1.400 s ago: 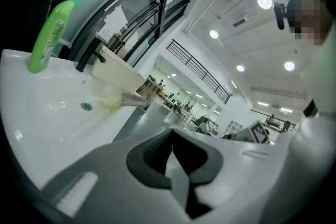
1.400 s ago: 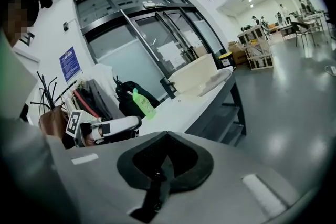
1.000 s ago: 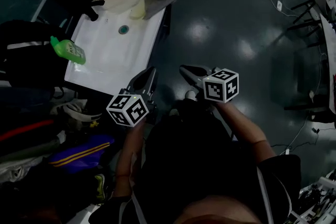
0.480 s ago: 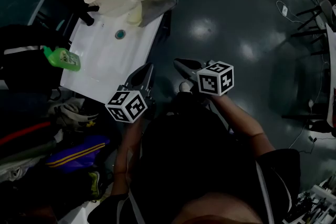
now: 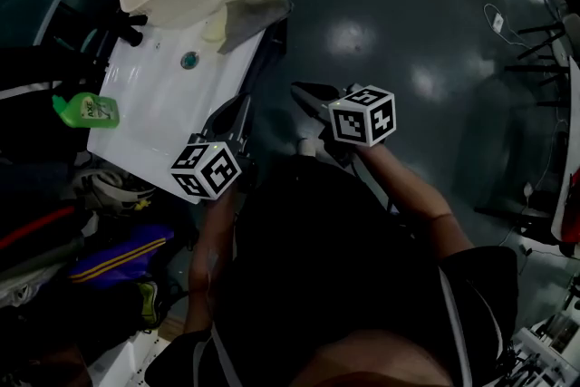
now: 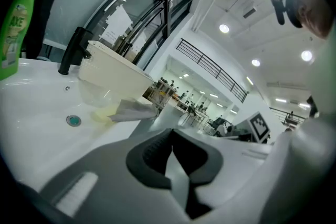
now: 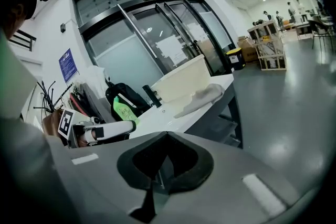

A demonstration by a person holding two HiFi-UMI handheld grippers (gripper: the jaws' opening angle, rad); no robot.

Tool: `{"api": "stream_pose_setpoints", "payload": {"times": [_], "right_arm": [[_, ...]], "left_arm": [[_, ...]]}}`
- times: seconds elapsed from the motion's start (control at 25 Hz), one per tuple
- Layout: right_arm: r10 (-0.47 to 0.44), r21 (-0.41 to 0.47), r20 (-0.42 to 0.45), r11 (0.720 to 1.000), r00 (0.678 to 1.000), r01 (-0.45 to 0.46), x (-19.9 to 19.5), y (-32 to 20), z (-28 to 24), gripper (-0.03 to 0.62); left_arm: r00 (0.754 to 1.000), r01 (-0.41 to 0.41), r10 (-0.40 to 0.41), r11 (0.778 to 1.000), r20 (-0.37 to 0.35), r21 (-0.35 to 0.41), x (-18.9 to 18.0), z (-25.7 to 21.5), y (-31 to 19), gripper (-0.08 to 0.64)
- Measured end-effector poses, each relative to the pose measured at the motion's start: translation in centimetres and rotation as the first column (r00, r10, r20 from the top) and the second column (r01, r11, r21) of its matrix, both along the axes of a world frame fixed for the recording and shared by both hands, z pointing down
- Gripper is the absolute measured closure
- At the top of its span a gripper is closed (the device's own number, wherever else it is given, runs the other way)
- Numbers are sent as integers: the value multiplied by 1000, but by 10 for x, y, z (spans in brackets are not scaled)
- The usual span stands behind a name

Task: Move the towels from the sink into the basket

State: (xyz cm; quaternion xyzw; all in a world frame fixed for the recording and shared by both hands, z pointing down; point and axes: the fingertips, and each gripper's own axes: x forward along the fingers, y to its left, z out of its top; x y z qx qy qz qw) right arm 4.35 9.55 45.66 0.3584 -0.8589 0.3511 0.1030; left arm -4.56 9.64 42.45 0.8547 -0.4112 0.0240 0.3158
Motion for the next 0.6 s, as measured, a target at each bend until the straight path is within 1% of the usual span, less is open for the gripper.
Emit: {"api": "stream_pose_setpoints", "payload": {"times": [0.16, 0.36, 0.6], "right_arm": [[-25, -8, 4, 1000, 1000, 25, 15, -18, 6, 594], [-57, -4, -3, 998, 998, 57, 32, -41, 11, 594], [-85, 18, -32, 996, 996, 86, 40, -70, 14, 594]], "left_arm": [[999, 30, -30, 999, 14, -9, 13, 7, -17, 554], [998, 60, -60, 998, 25, -4, 31, 15, -39, 554], [994, 110, -110, 994, 17, 1, 28, 26, -60, 554]]}}
